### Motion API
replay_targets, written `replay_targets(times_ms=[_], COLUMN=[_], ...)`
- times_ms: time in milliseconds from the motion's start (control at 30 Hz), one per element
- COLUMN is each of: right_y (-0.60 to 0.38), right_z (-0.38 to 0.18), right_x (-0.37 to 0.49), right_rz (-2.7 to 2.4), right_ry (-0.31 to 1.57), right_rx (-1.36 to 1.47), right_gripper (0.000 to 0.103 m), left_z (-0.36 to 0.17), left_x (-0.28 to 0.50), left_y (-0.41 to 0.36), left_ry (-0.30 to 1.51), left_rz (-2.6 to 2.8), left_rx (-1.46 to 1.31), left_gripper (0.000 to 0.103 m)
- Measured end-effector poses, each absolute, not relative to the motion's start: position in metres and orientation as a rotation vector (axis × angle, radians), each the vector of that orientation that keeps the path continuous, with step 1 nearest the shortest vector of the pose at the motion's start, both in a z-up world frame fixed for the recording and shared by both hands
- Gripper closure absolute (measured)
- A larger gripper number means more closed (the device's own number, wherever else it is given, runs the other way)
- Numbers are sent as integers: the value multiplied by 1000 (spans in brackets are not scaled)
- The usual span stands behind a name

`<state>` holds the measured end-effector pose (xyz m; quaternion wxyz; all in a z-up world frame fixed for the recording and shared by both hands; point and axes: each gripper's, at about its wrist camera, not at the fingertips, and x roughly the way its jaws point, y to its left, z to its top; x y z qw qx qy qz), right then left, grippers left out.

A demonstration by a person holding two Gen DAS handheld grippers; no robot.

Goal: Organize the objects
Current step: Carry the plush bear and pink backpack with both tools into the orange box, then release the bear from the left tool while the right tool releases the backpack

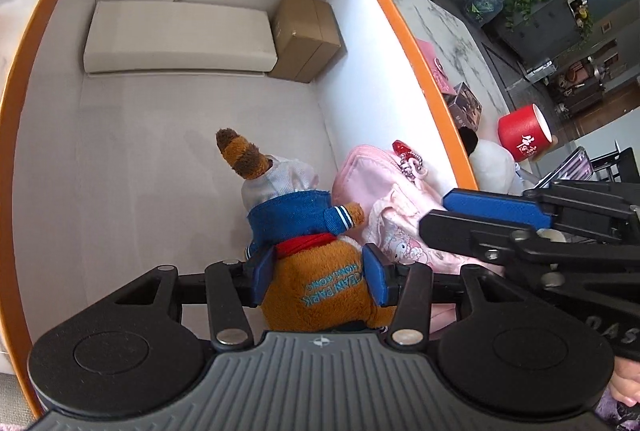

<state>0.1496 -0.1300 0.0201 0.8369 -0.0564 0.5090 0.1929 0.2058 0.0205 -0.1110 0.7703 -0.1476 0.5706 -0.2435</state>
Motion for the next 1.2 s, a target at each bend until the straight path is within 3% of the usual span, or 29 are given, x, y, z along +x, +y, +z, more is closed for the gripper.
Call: replay_targets(times_ms=[367, 433, 467, 500, 767, 1200], right_y=[-132, -128, -126, -123, -119, -129], right_z=[42, 44, 43, 42, 0, 15], right_x=[134, 130, 129, 126, 132, 125], right_rz=[491, 513, 525, 540, 532, 509], right_ry=[1077, 1086, 1092, 1084, 1184, 1132], right_rx=[-226, -271, -286, -314, -345, -254], right_gripper=[78, 85, 96, 98, 98, 93], left_z=[-114, -113, -113, -114, -118, -115], left_x=[213, 212, 212, 212, 216, 215], left_y=[27, 26, 26, 26, 25, 16], left_ry=[1275, 1267, 1260, 1254, 1273, 1290], left_rz=[-526, -519, -517, -517, -518, -513], left_rx=[-379, -372, -375, -386, -404, -298], left_gripper=[47, 47, 47, 47, 47, 39])
